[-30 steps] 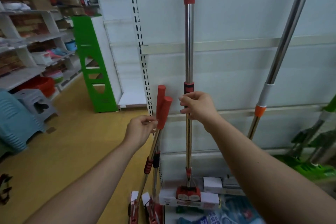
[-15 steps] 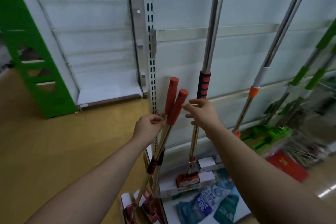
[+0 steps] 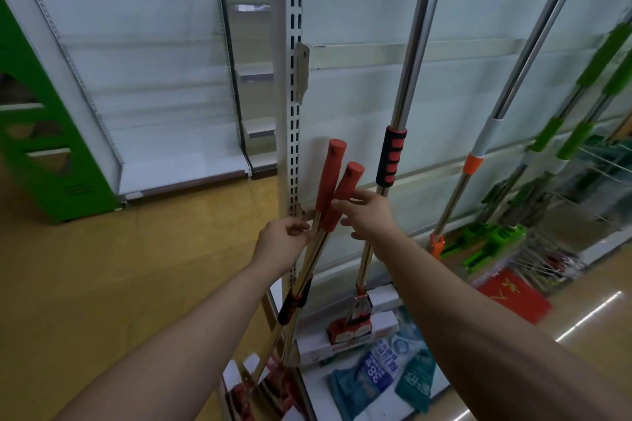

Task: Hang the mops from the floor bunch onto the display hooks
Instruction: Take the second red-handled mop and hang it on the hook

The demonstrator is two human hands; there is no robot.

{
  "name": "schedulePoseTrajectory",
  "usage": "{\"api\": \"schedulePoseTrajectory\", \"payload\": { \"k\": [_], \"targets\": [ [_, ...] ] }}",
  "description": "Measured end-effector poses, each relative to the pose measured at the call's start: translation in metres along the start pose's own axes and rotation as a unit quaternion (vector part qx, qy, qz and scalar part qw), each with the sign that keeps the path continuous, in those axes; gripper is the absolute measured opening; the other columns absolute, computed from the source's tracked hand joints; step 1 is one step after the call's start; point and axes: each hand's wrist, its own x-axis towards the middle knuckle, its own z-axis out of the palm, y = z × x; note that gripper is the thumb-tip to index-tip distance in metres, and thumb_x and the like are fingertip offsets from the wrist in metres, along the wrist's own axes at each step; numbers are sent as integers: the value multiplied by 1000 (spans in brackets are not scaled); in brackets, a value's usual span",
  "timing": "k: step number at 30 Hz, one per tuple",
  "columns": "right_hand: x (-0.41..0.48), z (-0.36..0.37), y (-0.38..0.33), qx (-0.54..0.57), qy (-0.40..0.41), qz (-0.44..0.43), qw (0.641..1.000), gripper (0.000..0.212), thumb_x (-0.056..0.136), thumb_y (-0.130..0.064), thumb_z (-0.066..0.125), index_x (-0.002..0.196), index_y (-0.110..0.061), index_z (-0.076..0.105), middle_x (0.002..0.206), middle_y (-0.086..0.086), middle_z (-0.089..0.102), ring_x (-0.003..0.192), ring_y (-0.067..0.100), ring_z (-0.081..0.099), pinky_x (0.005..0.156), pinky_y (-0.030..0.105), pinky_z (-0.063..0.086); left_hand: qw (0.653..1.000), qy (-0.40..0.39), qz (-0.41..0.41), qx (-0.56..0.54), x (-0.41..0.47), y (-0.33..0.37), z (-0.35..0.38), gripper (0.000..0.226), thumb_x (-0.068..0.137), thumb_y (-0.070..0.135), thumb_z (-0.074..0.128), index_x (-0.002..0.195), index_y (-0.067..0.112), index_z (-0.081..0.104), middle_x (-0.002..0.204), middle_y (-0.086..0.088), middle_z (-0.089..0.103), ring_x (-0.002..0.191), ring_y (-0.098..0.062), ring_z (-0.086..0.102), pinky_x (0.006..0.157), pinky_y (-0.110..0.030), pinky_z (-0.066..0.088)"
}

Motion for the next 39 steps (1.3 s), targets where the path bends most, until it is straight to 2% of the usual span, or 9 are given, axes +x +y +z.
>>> {"api": "schedulePoseTrajectory", "payload": {
  "k": [6,9,12,15,19,24,31,36,39],
  "targets": [
    [0,13,0,-35,26,-10,999,37,94,-33,72,126,-16,66,117,3,75,102,22,72,90,43,60,1000,-23,-12,10,1,-7,-9,31,89,30,75,118,20,74,114,1,70,104,-16,64,85,-30,54],
    [-4,21,-1,-59,27,-31,997,43,92,-40,72,128,-19,65,116,0,75,102,21,72,94,48,60,998,-51,-21,23,4,-10,-10,35,90,27,73,124,20,71,127,-1,70,113,-18,63,87,-25,47],
    [-11,26,1,-56,15,-49,997,40,94,-38,71,127,-17,64,115,1,74,103,19,71,95,44,60,996,-78,-28,29,6,-13,-11,39,91,23,70,130,18,69,135,-1,67,125,-22,61,91,-27,47],
    [-16,30,1,-46,-2,-64,997,38,93,-38,73,124,-17,66,112,-1,76,102,15,72,91,38,60,993,-109,-31,31,6,-18,-14,43,89,24,73,132,18,68,131,-1,70,124,-22,62,90,-30,50],
    [-21,34,-1,-33,-19,-65,997,39,92,-36,74,125,-16,66,113,0,75,103,16,73,83,30,59,988,-147,-20,43,3,-21,-22,35,92,20,71,127,18,70,120,0,73,118,-21,65,105,-40,50],
    [-29,39,-7,-24,-40,-86,995,25,92,-34,74,112,-21,67,105,-4,75,98,12,73,80,27,57,983,-179,0,35,-6,-24,-36,33,98,16,66,130,17,64,119,4,68,111,-14,62,95,-26,44],
    [-42,58,-14,-57,-41,-120,990,31,92,-39,73,114,-18,68,102,-5,76,94,10,74,85,36,61,982,-182,1,53,-17,-25,-64,31,97,16,66,128,18,67,124,3,71,114,-12,63,98,-26,43],
    [-53,73,-16,-52,-63,-141,987,23,91,-39,74,108,-25,68,101,-5,77,95,10,75,88,42,63,982,-182,1,56,-31,-26,-86,29,98,14,64,127,19,67,105,18,66,93,12,57,77,-7,40],
    [-57,81,-20,-53,-68,-155,984,26,90,-42,75,109,-25,69,102,-4,77,97,12,75,89,45,63,984,-166,6,60,-40,-28,-98,30,98,17,66,128,18,68,109,14,68,93,12,57,77,-6,40]
  ]
}}
